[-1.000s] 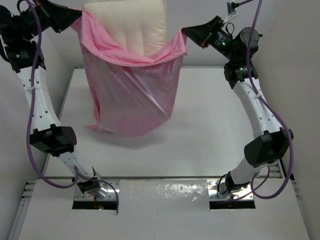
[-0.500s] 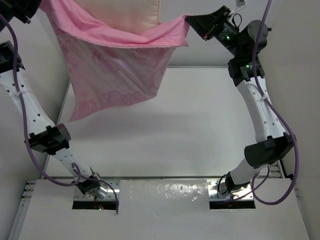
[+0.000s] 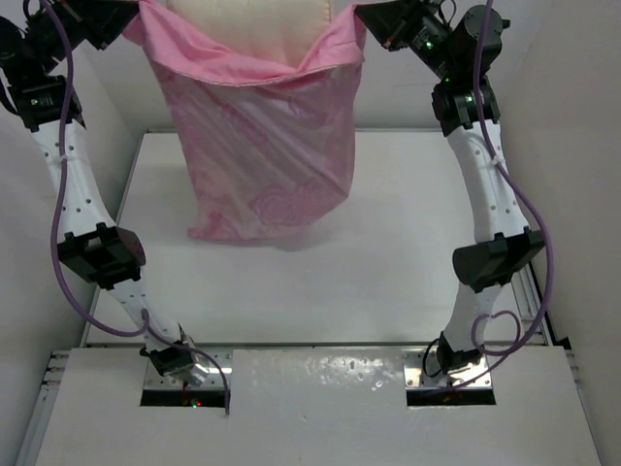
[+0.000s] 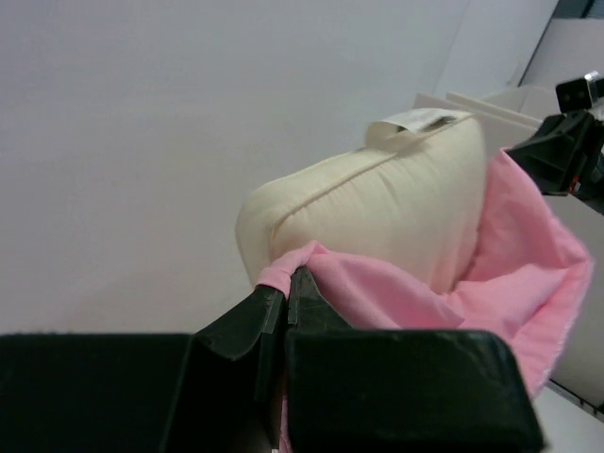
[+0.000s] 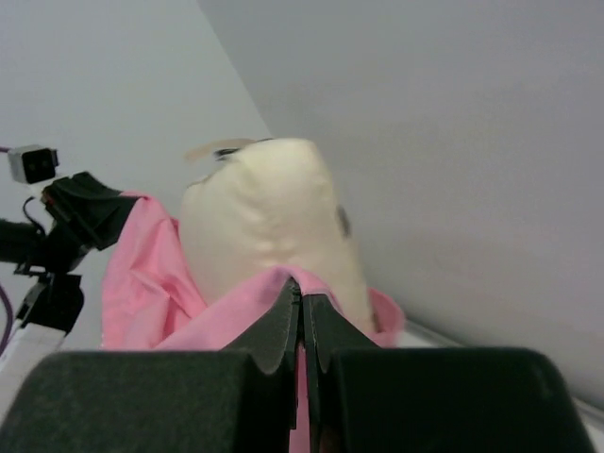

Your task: Put the pillow into the pillowcase

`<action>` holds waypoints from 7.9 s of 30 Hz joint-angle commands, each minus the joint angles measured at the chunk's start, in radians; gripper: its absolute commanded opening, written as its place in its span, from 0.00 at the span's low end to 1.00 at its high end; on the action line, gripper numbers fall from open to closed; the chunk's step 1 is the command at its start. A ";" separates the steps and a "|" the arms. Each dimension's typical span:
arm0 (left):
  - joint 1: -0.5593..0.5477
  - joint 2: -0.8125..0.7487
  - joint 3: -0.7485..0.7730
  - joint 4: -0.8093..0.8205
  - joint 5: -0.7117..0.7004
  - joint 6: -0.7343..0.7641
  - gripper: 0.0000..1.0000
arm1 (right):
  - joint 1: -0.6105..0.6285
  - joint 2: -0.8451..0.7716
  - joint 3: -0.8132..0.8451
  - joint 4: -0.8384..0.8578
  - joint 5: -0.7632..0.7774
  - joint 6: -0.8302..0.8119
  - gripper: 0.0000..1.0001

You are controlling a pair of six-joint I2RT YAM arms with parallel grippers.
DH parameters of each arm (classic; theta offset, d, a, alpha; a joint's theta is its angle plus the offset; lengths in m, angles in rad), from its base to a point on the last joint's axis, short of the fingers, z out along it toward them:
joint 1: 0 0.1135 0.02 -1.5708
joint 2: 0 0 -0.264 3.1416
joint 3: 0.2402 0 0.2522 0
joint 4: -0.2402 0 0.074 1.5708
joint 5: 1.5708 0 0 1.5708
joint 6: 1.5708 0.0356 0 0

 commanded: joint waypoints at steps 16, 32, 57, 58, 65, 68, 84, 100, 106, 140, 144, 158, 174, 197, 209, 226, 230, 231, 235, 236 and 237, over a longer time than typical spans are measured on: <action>0.127 -0.105 0.121 0.212 -0.175 -0.072 0.00 | -0.030 -0.287 -0.087 0.073 0.115 -0.206 0.00; 0.263 -0.146 0.094 0.108 -0.309 -0.021 0.00 | -0.036 -0.362 -0.174 0.157 0.150 -0.225 0.00; -0.040 -0.220 -0.014 0.006 -0.095 0.119 0.00 | 0.326 -0.045 -0.306 -0.068 0.063 -0.778 0.99; -0.092 -0.227 -0.015 -0.051 -0.088 0.142 0.00 | 0.347 -0.042 -0.311 -0.063 0.074 -0.815 0.99; -0.290 -0.206 -0.025 -0.206 -0.112 0.301 0.00 | 0.366 -0.094 -0.446 0.162 -0.064 -0.760 0.99; -0.292 -0.169 0.037 -0.174 -0.175 0.282 0.00 | 0.335 -0.119 -0.502 0.078 -0.098 -0.728 0.99; -0.073 -0.250 -0.159 -0.565 -0.382 0.501 0.00 | 0.110 -0.233 -1.233 0.151 0.301 -0.217 0.99; -0.150 -0.264 -0.288 -0.668 -0.407 0.638 0.00 | 0.145 -0.202 -1.297 0.207 0.232 -0.398 0.99; -0.169 -0.273 -0.301 -0.731 -0.445 0.670 0.00 | 0.074 -0.243 -1.358 0.158 0.169 -0.187 0.99; 0.213 -0.461 -1.149 -0.898 -0.623 0.896 1.00 | -0.032 0.349 -0.370 0.039 0.079 -0.069 0.98; 0.097 -0.442 -1.069 -0.910 -0.657 1.044 1.00 | -0.036 0.186 -0.493 -0.016 0.141 -0.162 0.99; -0.299 -0.384 -1.238 -0.923 -1.120 1.381 1.00 | 0.027 -0.321 -1.423 -0.089 0.143 -0.320 0.93; -0.165 -0.289 -1.181 -0.903 -1.039 1.310 0.00 | 0.076 -0.202 -1.612 0.243 0.086 -0.067 0.40; 0.296 -0.031 -0.979 -1.120 -0.724 1.313 0.00 | -0.269 -0.567 -1.688 -0.017 0.011 -0.190 0.00; 0.283 0.003 -0.927 -1.185 -0.741 1.394 0.21 | -0.334 -0.851 -1.724 -0.077 0.014 -0.238 0.02; 0.079 0.319 -0.401 -1.050 -0.831 1.129 0.72 | -0.228 0.056 -0.999 0.027 0.362 -0.043 0.91; 0.073 0.392 -0.350 -0.917 -0.893 0.985 0.79 | -0.194 0.319 -0.689 -0.034 0.428 0.073 0.84; 0.066 0.405 -0.350 -0.894 -0.898 0.983 0.86 | -0.184 0.365 -0.640 -0.042 0.439 0.129 0.82; 0.012 0.477 -0.356 -0.910 -0.930 1.035 0.88 | -0.154 0.542 -0.489 -0.051 0.396 0.261 0.79; 0.007 0.501 -0.362 -0.906 -0.930 1.034 0.88 | -0.138 0.589 -0.458 -0.024 0.396 0.295 0.79; 0.001 0.518 -0.364 -0.904 -0.931 1.032 0.88 | -0.133 0.608 -0.454 -0.019 0.398 0.313 0.77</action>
